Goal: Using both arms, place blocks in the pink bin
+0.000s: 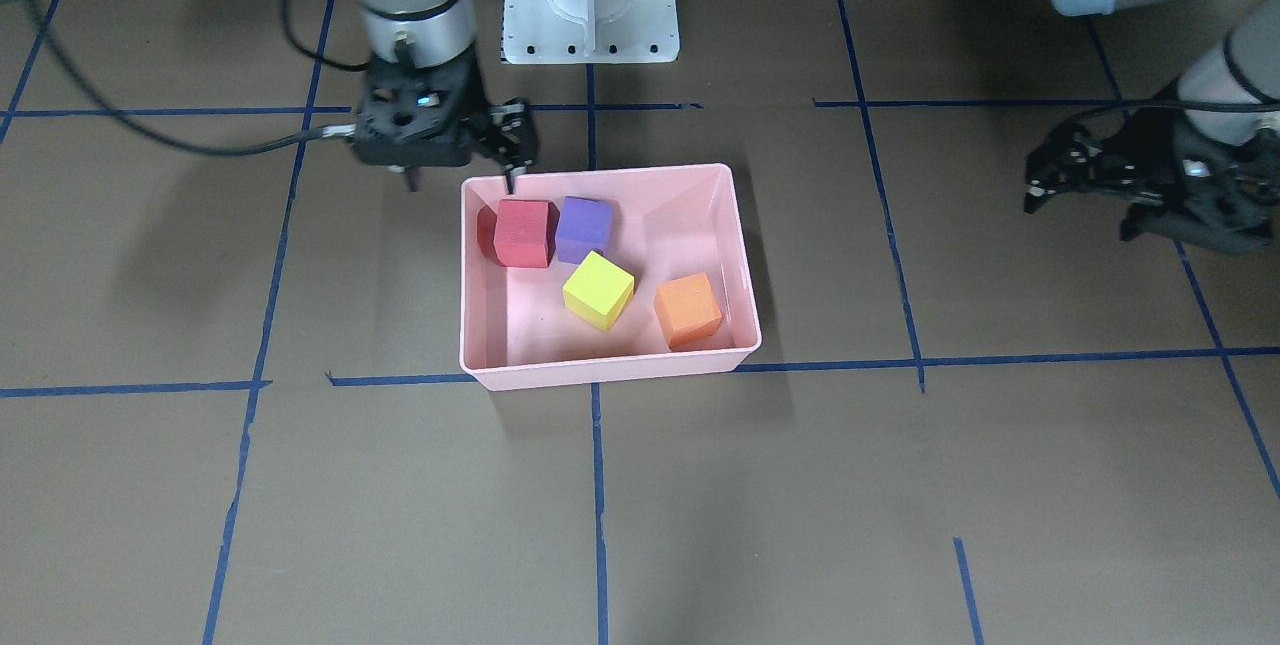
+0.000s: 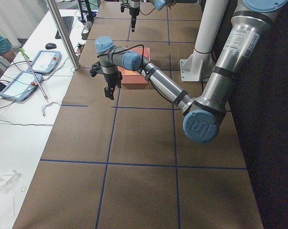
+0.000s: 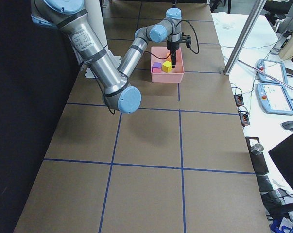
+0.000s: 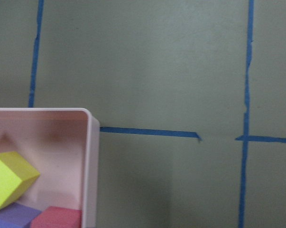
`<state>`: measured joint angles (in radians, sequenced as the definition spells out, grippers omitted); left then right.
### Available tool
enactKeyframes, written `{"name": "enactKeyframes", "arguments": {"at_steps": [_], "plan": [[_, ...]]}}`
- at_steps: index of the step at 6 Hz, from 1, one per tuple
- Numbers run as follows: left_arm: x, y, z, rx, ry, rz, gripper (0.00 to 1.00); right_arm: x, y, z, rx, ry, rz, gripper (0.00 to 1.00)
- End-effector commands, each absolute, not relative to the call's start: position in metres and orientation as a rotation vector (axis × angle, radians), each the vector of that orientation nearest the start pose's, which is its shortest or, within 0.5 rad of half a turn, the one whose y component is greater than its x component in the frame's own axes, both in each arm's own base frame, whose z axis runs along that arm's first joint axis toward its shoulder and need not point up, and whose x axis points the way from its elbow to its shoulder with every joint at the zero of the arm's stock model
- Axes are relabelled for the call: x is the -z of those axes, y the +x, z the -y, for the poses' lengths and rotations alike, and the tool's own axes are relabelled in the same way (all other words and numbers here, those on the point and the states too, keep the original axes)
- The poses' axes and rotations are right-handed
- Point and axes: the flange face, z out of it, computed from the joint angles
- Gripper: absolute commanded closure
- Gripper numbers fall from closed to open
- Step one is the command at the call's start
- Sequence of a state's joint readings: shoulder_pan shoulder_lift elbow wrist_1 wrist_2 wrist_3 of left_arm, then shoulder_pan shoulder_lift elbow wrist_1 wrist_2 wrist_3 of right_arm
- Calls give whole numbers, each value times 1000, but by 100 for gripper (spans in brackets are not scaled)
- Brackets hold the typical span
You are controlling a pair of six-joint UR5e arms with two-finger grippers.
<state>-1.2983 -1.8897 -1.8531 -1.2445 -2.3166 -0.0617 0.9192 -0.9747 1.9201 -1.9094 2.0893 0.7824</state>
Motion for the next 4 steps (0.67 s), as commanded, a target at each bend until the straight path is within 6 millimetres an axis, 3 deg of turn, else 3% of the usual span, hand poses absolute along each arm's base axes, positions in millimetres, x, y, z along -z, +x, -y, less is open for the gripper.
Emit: {"name": "enactKeyframes", "arguments": {"at_steps": [1, 2, 3, 4], "plan": [[-461, -10, 577, -331, 162, -745, 0, -316, -169, 543, 208, 147, 747, 0], [-514, -64, 573, -348, 154, -743, 0, -367, -101, 538, 250, 144, 770, 0], [-561, -105, 560, -358, 141, -747, 0, -432, -34, 515, 310, 149, 768, 0], [-592, -132, 536, -305, 117, -757, 0, -493, 16, 480, 348, 132, 748, 0]]}}
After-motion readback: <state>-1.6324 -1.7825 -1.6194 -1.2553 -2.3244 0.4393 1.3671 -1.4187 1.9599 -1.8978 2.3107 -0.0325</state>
